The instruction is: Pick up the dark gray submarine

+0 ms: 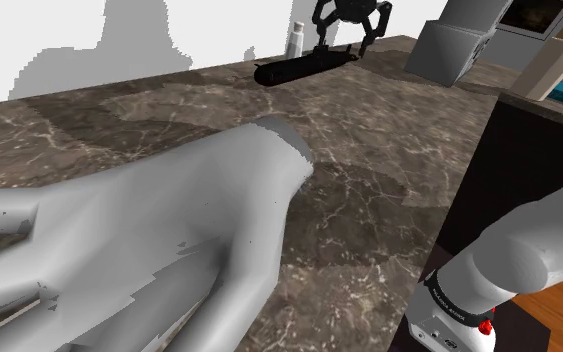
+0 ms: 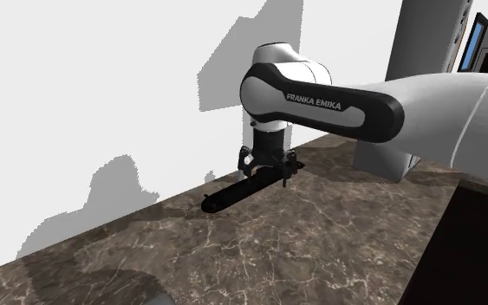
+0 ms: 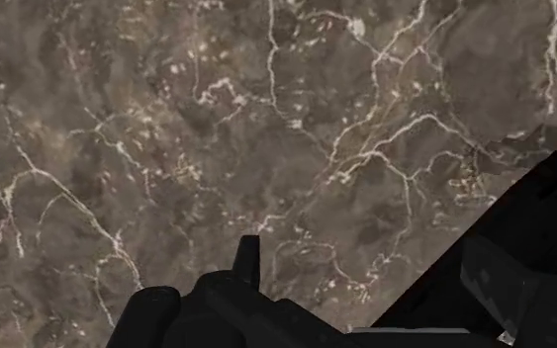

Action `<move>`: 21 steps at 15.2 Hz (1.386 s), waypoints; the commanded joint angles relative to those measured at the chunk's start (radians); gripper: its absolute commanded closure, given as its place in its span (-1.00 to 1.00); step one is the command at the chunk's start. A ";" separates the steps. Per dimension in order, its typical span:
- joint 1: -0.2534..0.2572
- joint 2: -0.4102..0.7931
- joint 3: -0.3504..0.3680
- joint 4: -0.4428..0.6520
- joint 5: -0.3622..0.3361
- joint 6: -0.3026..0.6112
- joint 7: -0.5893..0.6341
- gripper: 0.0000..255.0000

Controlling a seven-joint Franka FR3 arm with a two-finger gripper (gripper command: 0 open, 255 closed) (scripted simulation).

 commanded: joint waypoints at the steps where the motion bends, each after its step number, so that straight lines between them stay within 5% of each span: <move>1: -0.014 0.096 0.012 0.110 -0.009 -0.021 0.118 -1.00; 10: -0.031 0.498 -0.029 0.635 -0.043 -0.161 0.535 -1.00; 20: -0.045 0.443 -0.035 0.448 -0.029 -0.028 0.535 -1.00; 21: -0.045 0.441 -0.035 0.445 -0.028 -0.027 0.534 1.00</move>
